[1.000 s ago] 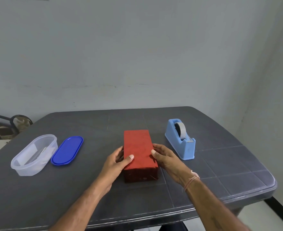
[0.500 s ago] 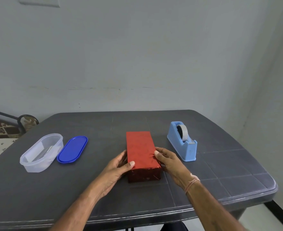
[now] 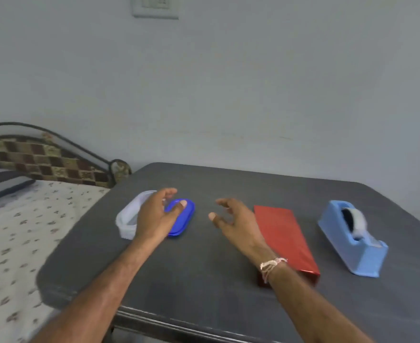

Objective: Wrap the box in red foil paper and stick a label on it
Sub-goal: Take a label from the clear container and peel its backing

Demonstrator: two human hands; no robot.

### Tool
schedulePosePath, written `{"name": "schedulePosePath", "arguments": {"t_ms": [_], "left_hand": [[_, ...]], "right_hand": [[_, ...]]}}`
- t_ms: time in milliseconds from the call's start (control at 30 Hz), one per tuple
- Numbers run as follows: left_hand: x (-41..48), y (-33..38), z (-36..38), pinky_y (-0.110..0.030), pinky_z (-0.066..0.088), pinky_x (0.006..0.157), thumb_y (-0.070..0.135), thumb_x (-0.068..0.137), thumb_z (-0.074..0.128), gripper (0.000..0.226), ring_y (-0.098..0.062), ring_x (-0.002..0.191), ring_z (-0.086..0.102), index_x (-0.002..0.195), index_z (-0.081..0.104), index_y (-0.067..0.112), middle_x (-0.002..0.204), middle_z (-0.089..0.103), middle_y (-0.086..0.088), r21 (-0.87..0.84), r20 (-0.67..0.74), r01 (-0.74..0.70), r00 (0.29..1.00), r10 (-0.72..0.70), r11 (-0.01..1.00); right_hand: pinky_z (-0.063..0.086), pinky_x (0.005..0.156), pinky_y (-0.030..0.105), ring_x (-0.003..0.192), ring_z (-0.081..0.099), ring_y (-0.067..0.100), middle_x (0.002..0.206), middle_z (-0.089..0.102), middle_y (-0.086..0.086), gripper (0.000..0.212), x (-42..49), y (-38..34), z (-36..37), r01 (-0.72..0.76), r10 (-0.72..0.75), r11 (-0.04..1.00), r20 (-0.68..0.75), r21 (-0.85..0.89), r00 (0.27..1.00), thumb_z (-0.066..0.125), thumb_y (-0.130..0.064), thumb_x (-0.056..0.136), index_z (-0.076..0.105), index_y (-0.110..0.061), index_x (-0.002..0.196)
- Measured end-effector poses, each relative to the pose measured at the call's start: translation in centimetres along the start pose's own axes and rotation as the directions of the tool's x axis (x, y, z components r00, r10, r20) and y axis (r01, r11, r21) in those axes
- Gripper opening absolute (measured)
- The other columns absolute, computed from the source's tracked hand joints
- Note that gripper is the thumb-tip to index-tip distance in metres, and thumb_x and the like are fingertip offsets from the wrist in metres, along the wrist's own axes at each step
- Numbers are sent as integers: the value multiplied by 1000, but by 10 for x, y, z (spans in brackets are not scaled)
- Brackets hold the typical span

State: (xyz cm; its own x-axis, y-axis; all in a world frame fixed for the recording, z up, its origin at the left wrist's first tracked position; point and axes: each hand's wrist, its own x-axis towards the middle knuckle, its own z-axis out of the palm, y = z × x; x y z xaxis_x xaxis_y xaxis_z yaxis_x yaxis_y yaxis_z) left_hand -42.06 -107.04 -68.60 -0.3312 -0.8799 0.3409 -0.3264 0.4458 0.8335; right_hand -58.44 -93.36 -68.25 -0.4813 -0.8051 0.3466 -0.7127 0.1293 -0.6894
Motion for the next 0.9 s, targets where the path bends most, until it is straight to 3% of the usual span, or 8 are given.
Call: {"name": "schedulePosePath", "arguments": {"t_ms": [100, 200, 300, 433, 533, 633, 733, 900], "left_hand": [[28, -47, -62, -42, 45, 104, 44, 90, 71, 56, -31, 126, 57, 137, 60, 16, 138, 61, -12, 319, -194, 164, 975, -105, 933], [38, -75, -93, -43, 43, 110, 56, 94, 62, 72, -32, 136, 52, 149, 50, 11, 149, 54, -14, 313, -105, 338, 941, -321, 888], [41, -93, -103, -44, 57, 93, 50, 94, 66, 45, -26, 105, 70, 118, 74, 13, 114, 75, -7, 186, -52, 364, 931, -360, 913], [35, -105, -99, -36, 62, 71, 20, 93, 71, 6, -19, 79, 74, 93, 77, 18, 88, 77, -1, -3, -50, 377, 925, -377, 926], [23, -114, -94, -29, 59, 62, 16, 92, 71, 3, -15, 67, 72, 93, 74, 16, 85, 77, -4, -158, -7, 419, 905, -426, 894], [22, -123, -95, -30, 59, 64, 18, 91, 72, 13, -16, 70, 73, 104, 71, 17, 91, 77, -5, -249, 31, 437, 896, -444, 864], [24, -127, -92, -29, 56, 62, 13, 90, 70, 18, -16, 70, 73, 108, 72, 13, 89, 77, -7, -260, 58, 435, 898, -436, 862], [25, -125, -87, -29, 56, 61, 8, 88, 67, 17, -13, 61, 68, 104, 72, 9, 82, 76, -10, -268, 62, 429, 901, -429, 863]], "right_hand": [[41, 112, 34, 136, 50, 21, 148, 54, 1, 61, 29, -31, 73, 61, -28, 992, 270, -115, 962, 73, -46, 91, 55, -23, 144], [34, 119, 45, 152, 30, 25, 164, 34, 3, 76, 46, -40, 125, 111, 13, 961, 444, -253, 896, 68, -56, 91, 40, -28, 156], [25, 123, 51, 157, 19, 23, 169, 24, 1, 71, 55, -32, 152, 144, 50, 929, 502, -340, 863, 62, -58, 94, 36, -37, 157], [18, 125, 55, 158, 14, 17, 170, 22, -9, 56, 75, 0, 142, 113, 118, 906, 499, -409, 859, 59, -49, 99, 41, -46, 152], [29, 121, 46, 152, 32, 23, 162, 40, -3, 49, 87, -1, 132, 55, 105, 940, 438, -338, 893, 64, -47, 97, 57, -35, 144], [48, 104, 32, 119, 62, 19, 134, 63, -4, 38, 88, -42, 146, 31, -35, 999, 193, 23, 981, 76, -34, 92, 69, -22, 127], [50, 99, 28, 111, 64, 17, 126, 69, 0, 37, 101, -83, 171, 170, -148, 985, 396, -20, 906, 76, -17, 91, 69, -16, 127], [36, 91, 37, 121, 53, 30, 120, 68, 7, 33, 132, -107, 204, 661, -153, 533, 707, -529, 690, 74, -35, 87, 67, -18, 116]]}}
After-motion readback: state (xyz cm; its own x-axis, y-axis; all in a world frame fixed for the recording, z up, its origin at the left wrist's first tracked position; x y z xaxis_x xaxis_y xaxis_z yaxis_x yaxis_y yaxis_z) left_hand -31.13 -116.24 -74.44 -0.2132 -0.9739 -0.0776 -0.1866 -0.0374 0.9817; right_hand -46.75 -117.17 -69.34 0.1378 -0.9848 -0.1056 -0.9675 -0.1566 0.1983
